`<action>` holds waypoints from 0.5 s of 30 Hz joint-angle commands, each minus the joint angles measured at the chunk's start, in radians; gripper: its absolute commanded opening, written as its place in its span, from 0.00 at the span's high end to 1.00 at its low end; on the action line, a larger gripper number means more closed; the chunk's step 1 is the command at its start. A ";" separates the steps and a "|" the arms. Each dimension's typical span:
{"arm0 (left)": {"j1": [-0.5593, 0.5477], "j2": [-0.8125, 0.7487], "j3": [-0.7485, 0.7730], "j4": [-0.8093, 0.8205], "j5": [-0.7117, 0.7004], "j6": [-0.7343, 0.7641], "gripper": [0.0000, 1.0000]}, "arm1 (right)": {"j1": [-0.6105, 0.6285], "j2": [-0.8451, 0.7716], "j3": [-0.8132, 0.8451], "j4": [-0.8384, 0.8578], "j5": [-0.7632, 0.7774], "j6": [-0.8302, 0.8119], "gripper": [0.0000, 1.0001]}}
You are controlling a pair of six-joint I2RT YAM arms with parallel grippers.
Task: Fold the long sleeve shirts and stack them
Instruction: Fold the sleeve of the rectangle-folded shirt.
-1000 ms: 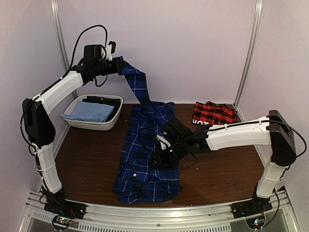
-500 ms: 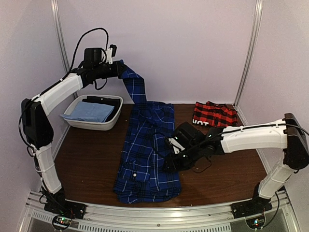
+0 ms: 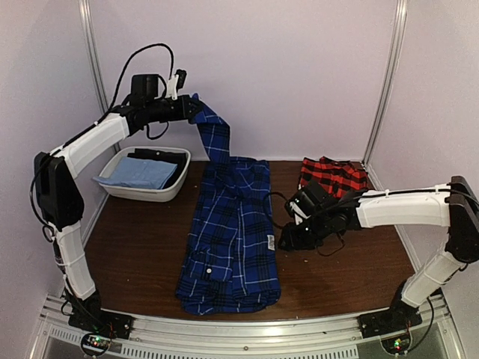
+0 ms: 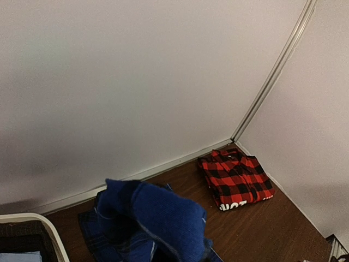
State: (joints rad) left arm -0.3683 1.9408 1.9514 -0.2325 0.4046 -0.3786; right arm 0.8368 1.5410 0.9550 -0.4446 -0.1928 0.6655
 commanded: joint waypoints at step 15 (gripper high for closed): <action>-0.175 -0.125 -0.323 -0.339 0.271 0.127 1.00 | -0.183 0.148 0.279 0.069 -0.001 -0.187 0.53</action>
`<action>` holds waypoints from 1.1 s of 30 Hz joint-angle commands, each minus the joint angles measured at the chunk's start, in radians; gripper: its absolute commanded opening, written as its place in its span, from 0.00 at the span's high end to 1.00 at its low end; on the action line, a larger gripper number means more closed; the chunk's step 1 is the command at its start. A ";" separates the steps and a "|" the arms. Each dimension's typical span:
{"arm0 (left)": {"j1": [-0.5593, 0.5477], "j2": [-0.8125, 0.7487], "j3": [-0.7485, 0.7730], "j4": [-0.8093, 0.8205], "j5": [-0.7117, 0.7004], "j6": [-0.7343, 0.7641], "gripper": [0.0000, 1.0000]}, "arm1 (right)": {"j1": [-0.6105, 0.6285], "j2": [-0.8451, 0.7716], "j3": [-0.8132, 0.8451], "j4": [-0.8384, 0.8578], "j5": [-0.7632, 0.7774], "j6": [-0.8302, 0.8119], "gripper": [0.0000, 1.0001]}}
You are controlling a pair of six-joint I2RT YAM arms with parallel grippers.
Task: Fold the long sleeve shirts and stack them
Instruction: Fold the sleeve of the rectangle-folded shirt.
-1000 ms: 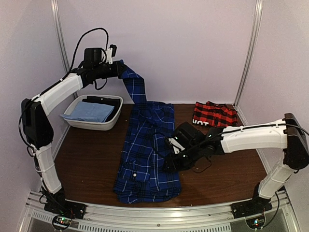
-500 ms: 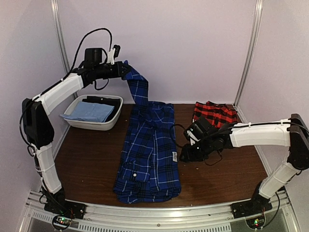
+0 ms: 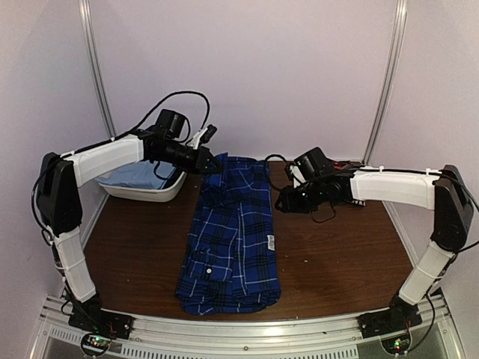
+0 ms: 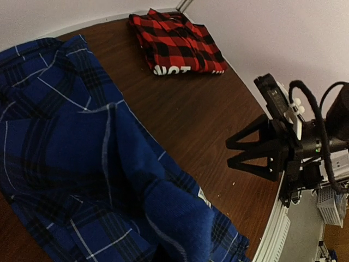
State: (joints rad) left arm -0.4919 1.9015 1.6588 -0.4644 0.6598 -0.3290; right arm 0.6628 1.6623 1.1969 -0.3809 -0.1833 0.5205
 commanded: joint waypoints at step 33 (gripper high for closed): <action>-0.065 -0.178 -0.307 0.033 -0.297 -0.247 0.38 | 0.163 0.101 -0.011 0.134 -0.113 -0.068 0.40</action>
State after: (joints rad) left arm -0.6437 1.7763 1.4364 -0.5320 0.4385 -0.4641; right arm 0.7773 1.7206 1.1587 -0.2760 -0.2481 0.4469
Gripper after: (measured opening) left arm 0.633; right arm 0.600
